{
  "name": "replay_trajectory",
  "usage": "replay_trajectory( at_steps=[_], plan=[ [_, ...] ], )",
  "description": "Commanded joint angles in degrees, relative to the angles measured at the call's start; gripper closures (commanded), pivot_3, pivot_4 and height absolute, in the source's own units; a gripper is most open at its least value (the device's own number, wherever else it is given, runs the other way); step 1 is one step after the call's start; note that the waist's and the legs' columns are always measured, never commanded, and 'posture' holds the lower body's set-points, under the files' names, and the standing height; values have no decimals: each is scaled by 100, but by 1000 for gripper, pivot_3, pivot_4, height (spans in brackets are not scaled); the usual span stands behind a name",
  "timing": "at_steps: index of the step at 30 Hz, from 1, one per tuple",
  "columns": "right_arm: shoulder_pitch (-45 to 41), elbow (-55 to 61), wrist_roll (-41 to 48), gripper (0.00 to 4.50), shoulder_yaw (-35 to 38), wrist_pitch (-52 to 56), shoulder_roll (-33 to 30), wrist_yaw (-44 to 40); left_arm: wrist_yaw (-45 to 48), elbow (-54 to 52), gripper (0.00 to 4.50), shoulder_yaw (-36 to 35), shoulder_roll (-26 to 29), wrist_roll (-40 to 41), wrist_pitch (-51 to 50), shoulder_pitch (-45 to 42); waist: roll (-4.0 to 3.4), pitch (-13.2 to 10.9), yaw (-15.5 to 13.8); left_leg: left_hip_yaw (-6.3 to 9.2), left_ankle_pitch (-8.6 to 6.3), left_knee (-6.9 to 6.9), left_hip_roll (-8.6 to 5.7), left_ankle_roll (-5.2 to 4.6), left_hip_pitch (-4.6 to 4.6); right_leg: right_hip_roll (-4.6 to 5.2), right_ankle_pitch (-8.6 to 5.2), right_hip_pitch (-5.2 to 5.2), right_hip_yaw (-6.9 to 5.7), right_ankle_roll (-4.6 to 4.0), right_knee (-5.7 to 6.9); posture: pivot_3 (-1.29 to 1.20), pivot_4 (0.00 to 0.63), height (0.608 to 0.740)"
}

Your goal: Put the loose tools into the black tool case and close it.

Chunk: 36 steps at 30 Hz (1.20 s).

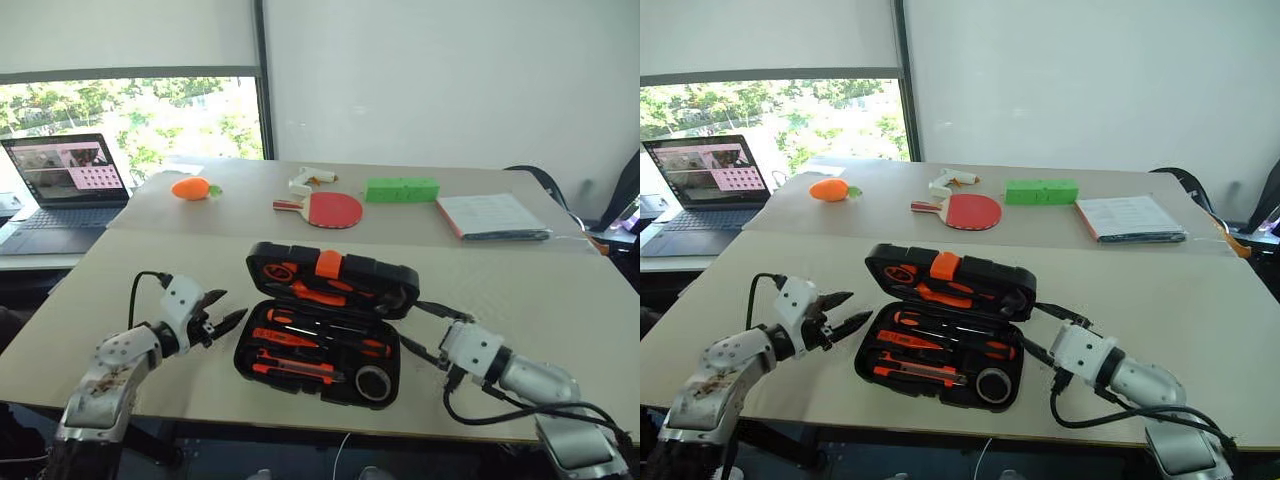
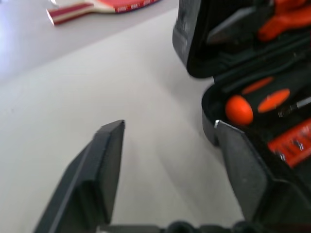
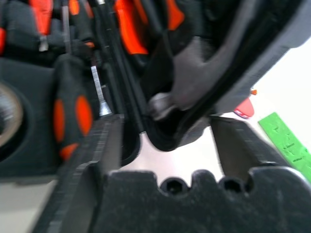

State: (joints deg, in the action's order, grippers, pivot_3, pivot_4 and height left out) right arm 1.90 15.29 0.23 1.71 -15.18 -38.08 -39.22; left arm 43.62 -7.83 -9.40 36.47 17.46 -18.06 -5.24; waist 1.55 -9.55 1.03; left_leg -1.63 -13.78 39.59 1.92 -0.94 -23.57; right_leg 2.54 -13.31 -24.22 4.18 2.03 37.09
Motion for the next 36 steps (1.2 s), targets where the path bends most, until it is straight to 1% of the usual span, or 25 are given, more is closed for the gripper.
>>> replay_trajectory(
  at_steps=[1, 4, 8, 12, 14, 16, 17, 18, 20, 21, 22, 25, 26, 27, 29, 30, 31, 32, 33, 34, 36],
  plan=[
    [257, 399, 210, 0, 314, -157, -149, -58, 89, -279, 12, -445, 236, 193, -61, 299, 0, 0, -6, 0, 0, -1, 1, 0, 3, 0, -1, 1, 0, -2, 0, 0, 150, 738],
    [352, 545, 409, 0, 348, 161, -148, -91, 11, -272, 12, -507, 235, 274, -198, 243, 2, 1, -12, -3, 0, 0, 2, 0, 14, -1, -2, 9, 0, -4, 2, 0, 150, 738],
    [486, 728, 691, 0, 484, 392, -341, -332, 104, -155, 12, -422, 301, 310, -280, 6, 4, 2, -37, -7, 1, 3, 2, 1, 21, 0, -3, 17, 0, -4, 2, 0, 150, 738],
    [1034, 1237, 1118, 0, 583, 825, -677, -766, 350, -63, 12, -434, 511, 318, -280, 42, 7, 4, -30, -7, 0, -2, 1, 1, 20, 0, -6, 15, 0, -4, 1, 0, 150, 738],
    [1692, 1747, 1677, 0, 825, 1309, -1031, -1218, 846, 77, 12, -489, 917, 436, -412, 143, 8, 5, -30, -7, 0, -19, 2, 0, 20, -1, -11, 9, 0, -9, -1, 0, 150, 738],
    [2328, 2193, 2187, 0, 1144, 1673, -1367, -1699, 1638, 389, 12, -516, 1553, 519, -529, 226, 9, 5, -18, -7, 0, -31, 1, 0, 22, -1, -18, 5, 0, -14, 1, 0, 150, 738],
    [2550, 2365, 2395, 0, 1283, 1861, -1490, -1847, 1989, 663, 12, -488, 1882, 499, -558, 167, 11, 4, -7, -7, 0, -38, 3, 0, 24, -5, -21, 4, -1, -18, 1, 0, 150, 738],
    [2686, 2481, 2541, 0, 1385, 1997, -1574, -1930, 2213, 865, 12, -454, 2099, 485, -557, 108, 18, 7, 7, -6, 0, -47, 4, 0, 30, -7, -24, 5, -2, -22, 1, 0, 150, 738],
    [2818, 2700, 2857, 0, 1452, 2323, -1667, -1989, 2911, 1467, 12, -153, 2586, 369, -365, -313, 21, 5, 5, -10, 0, -54, 11, 1, 46, -8, -35, 11, -5, -28, 0, 0, 150, 738],
    [2826, 2764, 2942, 0, 1461, 2429, -1678, -1997, 3110, 1668, 12, -38, 2692, 311, -259, -490, 22, 5, -8, -11, 3, -54, 11, 4, 48, -7, -53, 12, -9, -3, 1, 0, 150, 738],
    [2762, 2839, 2978, 0, 1380, 2544, -1693, -1972, 3242, 1957, 12, 185, 2713, 195, -248, -963, 24, 5, -18, -11, 6, -54, 11, 7, 50, -7, -55, 13, -11, 0, 1, 0, 150, 738],
    [2394, 2961, 2989, 783, 1049, 2945, -1670, -1756, 3291, 2763, 0, 819, 2296, -189, -220, -2596, 35, 8, -132, -13, 16, -49, 5, 13, 52, -4, -60, 18, -13, -5, 0, 0, 150, 738],
    [2322, 2979, 2996, 1032, 997, 3037, -1660, -1731, 3322, 2933, 0, 925, 2193, -255, -203, -2881, 40, 11, -171, -13, 19, -48, 4, 13, 49, -3, -56, 21, -12, -1, -3, 0, 150, 738],
    [2232, 2982, 2912, 1435, 819, 3097, -1649, -1723, 3378, 3121, 264, 1160, 1927, -401, -84, -3348, 45, 13, -186, -13, 21, -41, 0, 12, 43, -4, -43, 24, -13, 21, -1, 0, 150, 738],
    [2087, 2984, 2757, 2109, 518, 3193, -1628, -1703, 3572, 3414, 796, 1538, 1544, -638, 119, -4001, 54, 18, -206, -12, 22, -34, -3, 13, 25, -4, -38, 18, -13, 15, -2, 0, 150, 738],
    [1997, 2965, 2654, 2452, 336, 3236, -1598, -1662, 3712, 3559, 1164, 1717, 1342, -746, 267, -4291, 58, 20, -200, -12, 21, -33, -3, 13, 20, -4, -27, 16, -12, -4, -3, 0, 150, 738],
    [1925, 2950, 2574, 2832, 199, 3267, -1576, -1623, 3835, 3678, 1561, 1843, 1199, -817, 352, -4491, 60, 21, -191, -11, 18, -33, -5, 11, 10, -4, -26, 9, -12, -5, -8, 0, 150, 738],
    [1831, 2923, 2461, 3123, 27, 3287, -1548, -1584, 3981, 3764, 1864, 1976, 1016, -854, 368, -4713, 61, 21, -177, -11, 15, -33, -5, 9, 4, -4, -26, 6, -11, -4, -11, 0, 150, 738],
    [1744, 2902, 2373, 3503, -109, 3321, -1526, -1547, 4143, 3810, 2336, 2080, 885, -864, 340, -4878, 61, 21, -159, -10, 11, -33, -6, 6, -6, -3, -27, -2, -11, -3, -13, 0, 150, 738],
    [1650, 2875, 2302, 3889, -230, 3355, -1493, -1510, 4331, 3786, 2779, 2167, 790, -853, 332, -4984, 62, 20, -129, -9, 10, -33, -6, 4, -11, -4, -27, -5, -11, -3, -13, 0, 150, 738],
    [1450, 2818, 2192, 4469, -432, 3446, -1417, -1428, 4680, 3645, 3528, 2333, 672, -830, 250, -5109, 64, 19, -45, -7, 8, -33, -4, 1, -18, -5, -27, -12, -9, -4, -14, 0, 150, 738]
  ],
)
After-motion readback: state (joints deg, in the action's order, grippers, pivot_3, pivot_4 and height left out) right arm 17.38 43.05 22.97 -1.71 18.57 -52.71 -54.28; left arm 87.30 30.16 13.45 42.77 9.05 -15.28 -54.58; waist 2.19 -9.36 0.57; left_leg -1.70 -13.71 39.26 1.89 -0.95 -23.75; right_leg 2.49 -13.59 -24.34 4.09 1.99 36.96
